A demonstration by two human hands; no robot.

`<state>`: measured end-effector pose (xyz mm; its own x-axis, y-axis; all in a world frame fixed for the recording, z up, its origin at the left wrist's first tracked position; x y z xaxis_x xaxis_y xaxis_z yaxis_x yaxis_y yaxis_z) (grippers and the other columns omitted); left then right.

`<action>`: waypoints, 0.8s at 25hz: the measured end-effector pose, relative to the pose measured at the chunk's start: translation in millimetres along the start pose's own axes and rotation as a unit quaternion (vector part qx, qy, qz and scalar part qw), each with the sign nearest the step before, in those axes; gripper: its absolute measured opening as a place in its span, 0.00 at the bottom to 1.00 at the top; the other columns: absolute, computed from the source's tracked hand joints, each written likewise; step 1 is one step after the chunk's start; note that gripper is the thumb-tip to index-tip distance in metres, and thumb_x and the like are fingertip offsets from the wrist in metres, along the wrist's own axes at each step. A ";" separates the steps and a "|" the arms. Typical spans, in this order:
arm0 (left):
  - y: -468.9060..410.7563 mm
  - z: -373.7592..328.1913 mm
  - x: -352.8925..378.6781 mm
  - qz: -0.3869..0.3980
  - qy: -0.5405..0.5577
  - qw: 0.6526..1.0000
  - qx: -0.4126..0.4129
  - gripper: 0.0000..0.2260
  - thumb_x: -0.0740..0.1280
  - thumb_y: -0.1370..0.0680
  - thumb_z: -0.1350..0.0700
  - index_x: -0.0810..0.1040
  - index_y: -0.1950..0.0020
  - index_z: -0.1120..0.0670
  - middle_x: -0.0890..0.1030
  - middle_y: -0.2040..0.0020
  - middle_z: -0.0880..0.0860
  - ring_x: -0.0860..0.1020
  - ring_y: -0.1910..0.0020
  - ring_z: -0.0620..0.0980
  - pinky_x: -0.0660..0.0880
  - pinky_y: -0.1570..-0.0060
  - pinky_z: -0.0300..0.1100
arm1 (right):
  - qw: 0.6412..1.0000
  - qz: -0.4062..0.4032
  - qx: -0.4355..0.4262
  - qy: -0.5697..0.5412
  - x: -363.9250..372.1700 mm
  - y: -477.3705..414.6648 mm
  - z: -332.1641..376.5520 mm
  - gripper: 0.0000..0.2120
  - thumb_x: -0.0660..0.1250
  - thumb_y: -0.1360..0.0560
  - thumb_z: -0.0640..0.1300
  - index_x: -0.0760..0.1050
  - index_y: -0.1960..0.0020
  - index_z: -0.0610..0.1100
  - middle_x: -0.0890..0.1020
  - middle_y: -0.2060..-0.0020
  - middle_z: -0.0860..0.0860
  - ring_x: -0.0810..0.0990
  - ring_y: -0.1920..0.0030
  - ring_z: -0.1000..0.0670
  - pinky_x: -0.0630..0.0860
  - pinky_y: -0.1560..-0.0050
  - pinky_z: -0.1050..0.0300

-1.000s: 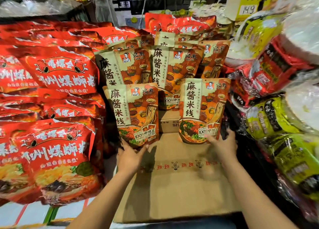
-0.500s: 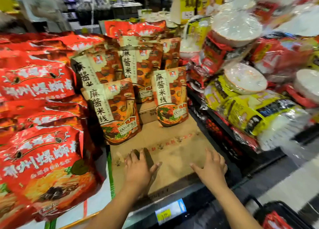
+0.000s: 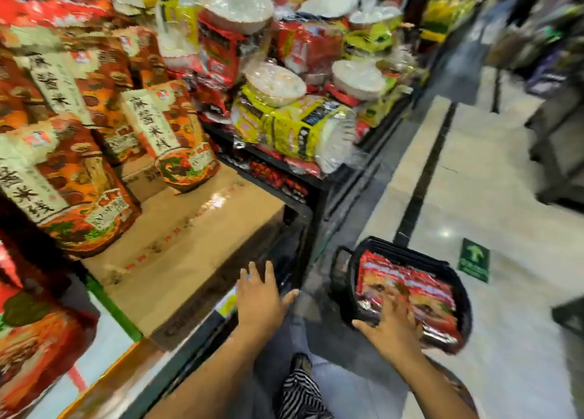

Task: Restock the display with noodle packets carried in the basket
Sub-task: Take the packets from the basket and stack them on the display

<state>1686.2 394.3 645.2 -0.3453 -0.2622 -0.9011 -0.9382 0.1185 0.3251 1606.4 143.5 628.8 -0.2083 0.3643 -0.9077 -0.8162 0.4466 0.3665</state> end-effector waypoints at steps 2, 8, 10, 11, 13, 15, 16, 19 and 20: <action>6.7 -31.9 18.8 -0.008 -0.040 0.999 0.033 0.41 0.53 0.22 0.30 0.47 0.19 0.55 0.51 0.20 0.64 0.51 0.22 0.63 0.51 0.24 0.55 | 0.998 0.008 0.054 0.007 1.6 13.5 -44.4 0.49 0.62 0.29 0.72 0.45 0.20 0.50 0.56 0.22 0.43 0.55 0.24 0.38 0.60 0.27 0.40; 2.6 -130.6 67.2 0.043 -0.110 0.985 0.129 0.40 0.54 0.22 0.31 0.47 0.19 0.53 0.52 0.20 0.61 0.53 0.22 0.62 0.53 0.25 0.55 | 0.987 0.027 0.147 -0.056 23.7 5.8 -159.6 0.51 0.59 0.37 0.78 0.53 0.22 0.51 0.65 0.27 0.44 0.62 0.27 0.39 0.66 0.31 0.41; -8.4 -166.1 89.2 0.069 -0.120 0.980 0.143 0.40 0.55 0.23 0.31 0.48 0.19 0.52 0.53 0.20 0.60 0.54 0.22 0.61 0.54 0.25 0.55 | 0.984 0.037 0.166 -0.060 56.1 -29.0 -214.3 0.57 0.53 0.45 0.84 0.57 0.24 0.54 0.69 0.28 0.46 0.66 0.29 0.40 0.68 0.34 0.40; -14.9 -180.6 100.5 0.082 -0.126 0.978 0.142 0.40 0.55 0.23 0.31 0.48 0.19 0.52 0.53 0.20 0.60 0.54 0.22 0.61 0.54 0.26 0.55 | 0.981 0.049 0.176 -0.064 61.6 -40.3 -230.0 0.57 0.53 0.45 0.85 0.57 0.24 0.55 0.69 0.28 0.47 0.67 0.29 0.40 0.68 0.34 0.40; -33.9 -213.2 125.3 0.106 -0.143 0.974 0.137 0.40 0.55 0.23 0.31 0.48 0.19 0.52 0.54 0.20 0.60 0.54 0.22 0.60 0.55 0.26 0.54 | 0.974 0.073 0.197 -0.079 52.0 -58.7 -252.7 0.52 0.61 0.38 0.79 0.54 0.22 0.54 0.64 0.24 0.45 0.62 0.26 0.40 0.65 0.30 0.42; -58.0 -252.1 150.8 0.140 -0.153 0.971 0.121 0.40 0.55 0.23 0.30 0.48 0.19 0.52 0.55 0.20 0.59 0.55 0.22 0.60 0.55 0.26 0.55 | 0.971 0.090 0.200 -0.096 23.4 -80.6 -270.8 0.49 0.64 0.32 0.73 0.51 0.21 0.51 0.60 0.23 0.44 0.60 0.24 0.40 0.62 0.28 0.42; -71.7 -271.8 162.9 0.158 -0.154 0.969 0.110 0.40 0.55 0.23 0.31 0.48 0.19 0.52 0.55 0.20 0.59 0.55 0.22 0.60 0.55 0.26 0.55 | 0.967 0.102 0.210 -0.099 13.1 -95.3 -284.2 0.49 0.64 0.32 0.73 0.51 0.21 0.49 0.61 0.24 0.43 0.60 0.25 0.40 0.63 0.28 0.43; -114.2 -323.7 197.6 0.198 -0.159 0.964 0.085 0.39 0.55 0.22 0.31 0.49 0.19 0.53 0.59 0.22 0.59 0.59 0.24 0.60 0.58 0.27 0.54 | 0.959 0.137 0.225 -0.109 -2.4 -150.6 -329.5 0.47 0.64 0.28 0.69 0.50 0.21 0.46 0.63 0.25 0.41 0.61 0.25 0.40 0.63 0.29 0.46; -126.2 -334.4 206.2 0.204 -0.160 0.962 0.081 0.39 0.55 0.22 0.32 0.49 0.19 0.53 0.59 0.22 0.59 0.60 0.24 0.60 0.60 0.28 0.54 | 0.957 0.142 0.230 -0.105 -5.5 -166.8 -340.6 0.46 0.64 0.27 0.68 0.50 0.20 0.47 0.62 0.25 0.41 0.61 0.25 0.39 0.63 0.30 0.47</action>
<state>1726.2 5.0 514.3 -0.6354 0.1440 -0.7587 -0.7011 0.3041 0.6449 1560.2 -211.3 503.0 -0.2344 0.6593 -0.7144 -0.4086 0.6000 0.6878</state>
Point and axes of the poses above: each hand's wrist, its own y-axis away from the middle knuckle, its own x-axis out of the palm, z = x × y, the point moved 3 cm from there along -y, towards the middle knuckle
